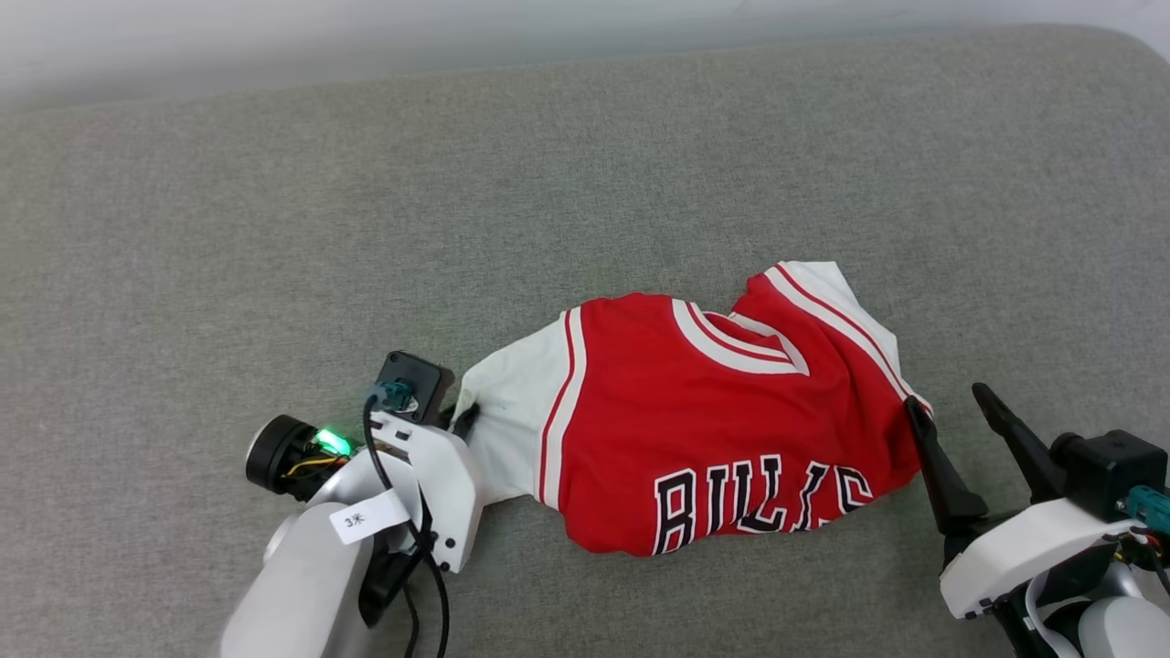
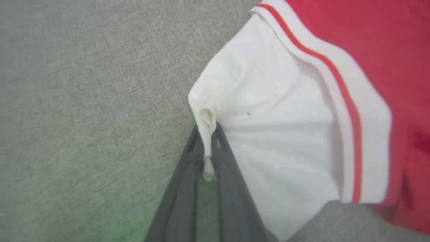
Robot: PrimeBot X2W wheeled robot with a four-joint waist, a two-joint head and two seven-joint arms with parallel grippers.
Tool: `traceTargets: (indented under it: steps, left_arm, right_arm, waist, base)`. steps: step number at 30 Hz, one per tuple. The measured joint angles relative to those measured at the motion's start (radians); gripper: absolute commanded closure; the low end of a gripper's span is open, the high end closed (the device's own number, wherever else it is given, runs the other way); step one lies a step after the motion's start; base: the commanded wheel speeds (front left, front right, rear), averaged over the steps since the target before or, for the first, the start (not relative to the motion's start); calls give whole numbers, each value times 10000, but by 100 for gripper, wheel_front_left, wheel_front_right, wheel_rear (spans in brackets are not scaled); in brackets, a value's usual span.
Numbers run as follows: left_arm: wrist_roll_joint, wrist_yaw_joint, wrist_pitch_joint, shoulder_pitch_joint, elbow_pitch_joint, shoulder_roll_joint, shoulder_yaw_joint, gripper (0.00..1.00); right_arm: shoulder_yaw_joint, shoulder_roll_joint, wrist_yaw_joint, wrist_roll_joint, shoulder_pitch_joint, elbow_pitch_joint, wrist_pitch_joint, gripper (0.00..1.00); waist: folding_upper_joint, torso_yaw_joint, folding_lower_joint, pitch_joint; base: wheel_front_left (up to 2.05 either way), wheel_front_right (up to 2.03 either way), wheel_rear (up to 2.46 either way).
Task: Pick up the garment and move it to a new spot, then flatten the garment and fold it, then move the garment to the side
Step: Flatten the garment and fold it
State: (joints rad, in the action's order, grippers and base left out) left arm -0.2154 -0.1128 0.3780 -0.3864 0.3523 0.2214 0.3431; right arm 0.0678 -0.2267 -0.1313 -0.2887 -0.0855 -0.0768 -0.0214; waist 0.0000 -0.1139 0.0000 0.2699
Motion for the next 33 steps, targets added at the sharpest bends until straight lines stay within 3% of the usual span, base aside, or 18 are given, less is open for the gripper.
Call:
traceTargets:
  steps: [11, 18, 24, 25, 26, 33]
  left_arm:
    - [-307, 874, -1732, 298, -330, 610, -1264, 100]
    - [-840, 1076, -1875, 1273, -359, 1220, -2059, 100]
    - [-1304, 953, -1933, 2021, -100, 1133, -2155, 99]
    - [-1317, 938, -1973, 2062, -8, 1120, -2127, 65]
    - [-1308, 936, -2033, 2092, 79, 1118, -2100, 0]
    - [-1147, 988, -3503, 1964, 117, 825, -2011, 0]
  right_arm:
    - [-276, 107, 0, 380, 86, -504, 349, 0]
    - [-539, 307, 0, 577, 192, -685, 729, 0]
    - [-604, 441, 0, 750, 291, -909, 966, 0]
    - [-596, 464, 0, 775, 291, -932, 988, 0]
    - [-581, 479, 0, 775, 291, -959, 1014, 0]
    - [-660, 458, 0, 792, 352, -1058, 1110, 0]
  waist:
    - [0, 407, 0, -716]
    - [0, 818, 0, -1028]
    - [0, 1100, 0, -1170]
    - [0, 1128, 0, -1186]
    - [0, 1152, 0, -1203]
    - [0, 1342, 0, -1481]
  base:
    - [0, 0, 0]
    - [0, 0, 0]
    - [0, 0, 0]
    - [0, 0, 0]
    - [0, 0, 0]
    - [0, 0, 0]
